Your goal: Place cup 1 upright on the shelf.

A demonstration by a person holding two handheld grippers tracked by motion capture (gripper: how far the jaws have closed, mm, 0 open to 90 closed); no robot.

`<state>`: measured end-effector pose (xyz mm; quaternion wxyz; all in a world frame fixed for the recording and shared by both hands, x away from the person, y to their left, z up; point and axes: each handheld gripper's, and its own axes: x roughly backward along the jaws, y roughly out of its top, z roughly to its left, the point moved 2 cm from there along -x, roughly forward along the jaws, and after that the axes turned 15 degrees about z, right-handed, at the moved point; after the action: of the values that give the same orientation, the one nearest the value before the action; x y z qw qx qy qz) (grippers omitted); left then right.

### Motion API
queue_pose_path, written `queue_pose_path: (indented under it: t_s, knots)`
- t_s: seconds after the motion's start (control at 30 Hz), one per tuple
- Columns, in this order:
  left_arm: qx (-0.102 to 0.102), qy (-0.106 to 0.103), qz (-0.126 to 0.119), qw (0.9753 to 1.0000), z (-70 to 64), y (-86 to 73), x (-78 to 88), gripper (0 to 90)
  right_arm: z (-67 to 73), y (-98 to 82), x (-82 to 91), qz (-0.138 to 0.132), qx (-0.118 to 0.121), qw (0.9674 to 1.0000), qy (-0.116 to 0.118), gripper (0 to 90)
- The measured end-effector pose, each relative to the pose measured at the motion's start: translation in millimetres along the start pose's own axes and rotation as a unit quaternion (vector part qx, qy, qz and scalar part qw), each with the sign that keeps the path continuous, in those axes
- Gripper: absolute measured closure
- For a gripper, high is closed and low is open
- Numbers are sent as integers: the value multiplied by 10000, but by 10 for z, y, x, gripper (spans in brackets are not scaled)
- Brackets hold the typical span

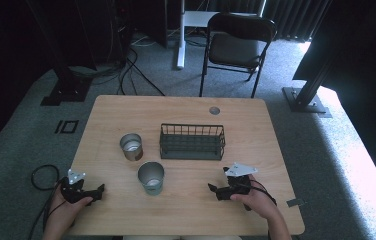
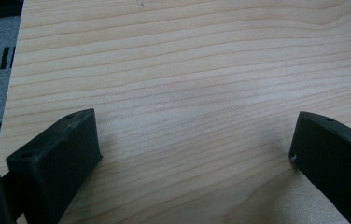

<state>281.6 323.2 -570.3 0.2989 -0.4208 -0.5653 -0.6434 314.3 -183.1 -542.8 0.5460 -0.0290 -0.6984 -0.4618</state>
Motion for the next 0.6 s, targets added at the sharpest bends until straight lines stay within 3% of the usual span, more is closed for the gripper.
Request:
queue_pose_path:
  t_s: [0.23,0.6]
  knots:
    - [-1,2,2,10000,0,0,0,22,133,59,-52,41,276,9994,199,113]
    - [0,0,1,10000,0,0,0,22,294,177,-140,25,503,9977,452,113]
